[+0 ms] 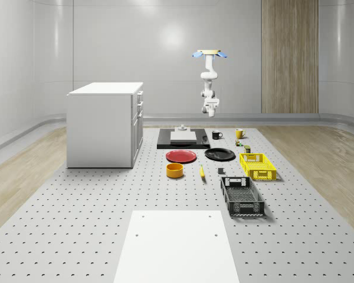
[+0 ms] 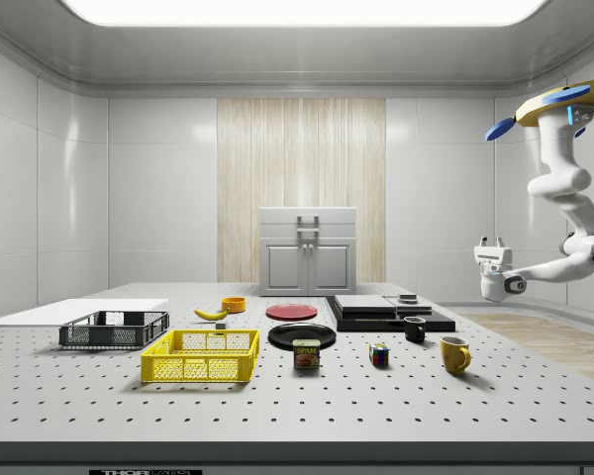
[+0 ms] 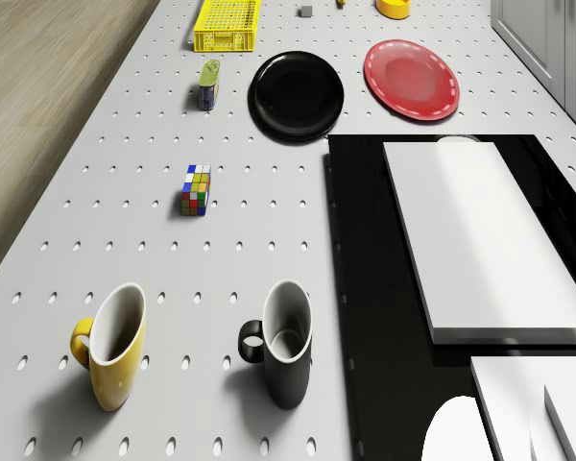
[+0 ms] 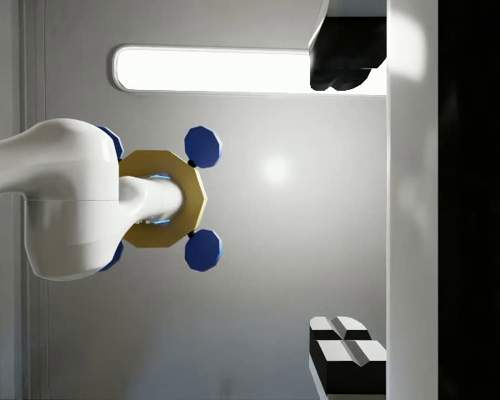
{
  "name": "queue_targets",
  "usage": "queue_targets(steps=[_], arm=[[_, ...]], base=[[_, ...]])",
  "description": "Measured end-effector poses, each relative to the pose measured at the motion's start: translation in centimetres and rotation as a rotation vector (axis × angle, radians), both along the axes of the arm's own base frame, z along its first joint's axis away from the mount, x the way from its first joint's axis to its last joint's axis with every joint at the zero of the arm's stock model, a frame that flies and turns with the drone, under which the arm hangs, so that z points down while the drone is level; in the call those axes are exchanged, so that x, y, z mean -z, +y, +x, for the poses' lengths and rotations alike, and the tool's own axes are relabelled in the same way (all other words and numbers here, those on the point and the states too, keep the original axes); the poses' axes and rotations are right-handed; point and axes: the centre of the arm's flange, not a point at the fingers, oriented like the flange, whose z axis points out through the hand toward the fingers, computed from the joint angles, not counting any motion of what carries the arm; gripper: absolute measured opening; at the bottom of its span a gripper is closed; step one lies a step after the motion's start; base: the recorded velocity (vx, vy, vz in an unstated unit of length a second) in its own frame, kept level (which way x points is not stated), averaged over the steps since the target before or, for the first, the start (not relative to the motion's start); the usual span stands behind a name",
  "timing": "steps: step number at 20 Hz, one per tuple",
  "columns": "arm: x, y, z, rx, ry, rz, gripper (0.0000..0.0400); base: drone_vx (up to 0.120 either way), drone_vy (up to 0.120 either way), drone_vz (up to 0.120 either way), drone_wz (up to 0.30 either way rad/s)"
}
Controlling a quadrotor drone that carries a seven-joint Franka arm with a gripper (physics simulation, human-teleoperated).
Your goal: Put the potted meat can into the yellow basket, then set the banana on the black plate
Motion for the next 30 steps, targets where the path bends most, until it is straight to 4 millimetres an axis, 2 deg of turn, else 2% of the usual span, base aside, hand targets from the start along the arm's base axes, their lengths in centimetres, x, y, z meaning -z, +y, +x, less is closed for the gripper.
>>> queue_targets(steps=[13,20,23,26,28,30], arm=[[0.0,0.7,-0.1,0.002,-0.01,-0.07,0.04],[0.3,2.4,-0.1,0.006,-0.015,-0.246,0.04],[0.9,4.0,-0.1,0.01,-0.017,-0.411,0.04],[2.3,6.2,-0.1,0.016,-0.018,-0.673,0.04],[4.0,7.8,-0.1,0.022,-0.018,-0.917,0.04],[6.7,9.2,0.0,0.03,-0.017,-1.217,0.04]], base=[[0.0,0.0,0.0,0.0],[0.0,0.0,0.0,0.0],[0.0,0.0,0.0,0.0],[0.0,0.0,0.0,0.0],[0.0,0.06,0.0,0.0],[0.04,0.12,0.0,0.0]])
